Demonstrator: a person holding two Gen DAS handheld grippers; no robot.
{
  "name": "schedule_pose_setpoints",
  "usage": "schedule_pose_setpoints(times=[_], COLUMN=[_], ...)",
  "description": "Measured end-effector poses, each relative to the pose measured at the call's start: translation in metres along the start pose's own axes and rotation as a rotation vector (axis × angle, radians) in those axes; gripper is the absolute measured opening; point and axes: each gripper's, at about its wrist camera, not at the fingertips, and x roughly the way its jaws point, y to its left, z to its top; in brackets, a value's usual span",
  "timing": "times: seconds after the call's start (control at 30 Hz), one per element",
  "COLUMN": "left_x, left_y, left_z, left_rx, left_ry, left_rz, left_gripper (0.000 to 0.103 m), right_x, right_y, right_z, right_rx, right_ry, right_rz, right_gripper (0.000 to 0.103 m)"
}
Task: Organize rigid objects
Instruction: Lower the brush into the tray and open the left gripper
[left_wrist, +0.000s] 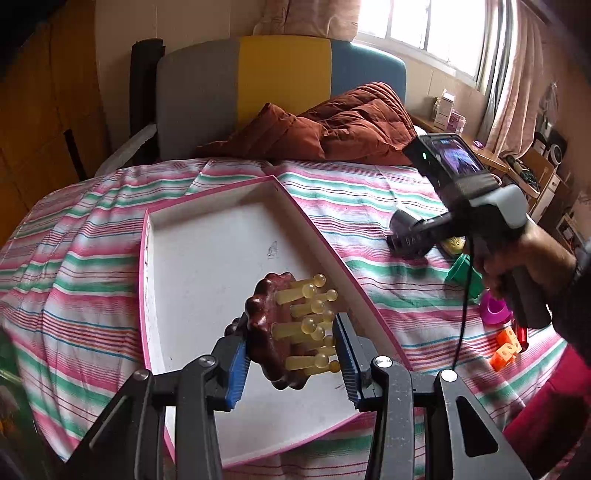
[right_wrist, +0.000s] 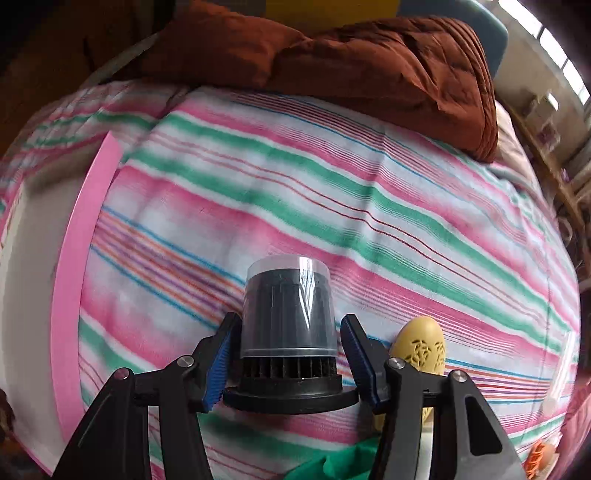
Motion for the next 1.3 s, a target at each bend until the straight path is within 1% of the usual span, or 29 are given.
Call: schedule_pose_setpoints(times=[0.07,0.13,0.27,0.33,0.43,0.57,0.63,0.8,0.9,1.03,1.17,1.3], left_x=[-0.002,-0.004,-0.009,-0.011,-0.016,-0.018,-0.020,-0.022,-0.023,-0.030,-0.036,-0.036], left_y=[0.004,0.011,0.022,0.025,0.029,0.033,0.033,0.034,0.034,0.031,0.030,0.029], left_z=[-0.004,-0.008,-0.020,-0.026,-0.033,-0.037,-0.037,-0.026,-0.019,-0.008,0.000,0.005], left_rx=[-0.015,-0.041,-0.069,-0.080,-0.093,-0.116,-0.113,-0.101,-0.088,-0.052,-0.031,-0.017], left_ry=[0.004,0.015,0.021,0.026,0.027,0.034,0.028,0.005,-0.013,-0.056,-0.087,-0.101], left_rz=[0.001,0.002,0.036,0.050,0.070,0.082,0.103,0.166,0.207,0.244,0.260,0.269], left_gripper=[0.043,0.043,0.043,0.043,0.043,0.043,0.043,0.043,0.043,0.043,0.043,0.043], right_x=[-0.010,-0.017,-0.029,-0.032,-0.034,-0.033,-0.032,-0.033,-0.033,-0.033,-0.033,-0.033], right_y=[0.021,0.036,0.052,0.058,0.056,0.048,0.044,0.041,0.042,0.043,0.041,0.040], right_z=[-0.017,-0.035,-0.064,-0.068,-0.077,-0.076,-0.078,-0.082,-0.083,-0.084,-0.084,-0.085], right_rx=[-0.075,-0.119,-0.160,-0.167,-0.162,-0.143,-0.128,-0.103,-0.106,-0.109,-0.098,-0.096], right_ry=[-0.029,-0.055,-0.112,-0.143,-0.175,-0.199,-0.212,-0.221,-0.232,-0.243,-0.246,-0.250], right_rz=[-0.066,-0.108,-0.166,-0.180,-0.175,-0.148,-0.130,-0.092,-0.093,-0.094,-0.079,-0.076], right_gripper=[0.056,0.056,0.056,0.056,0.056,0.056,0.056,0.057,0.057,0.057,0.057,0.057])
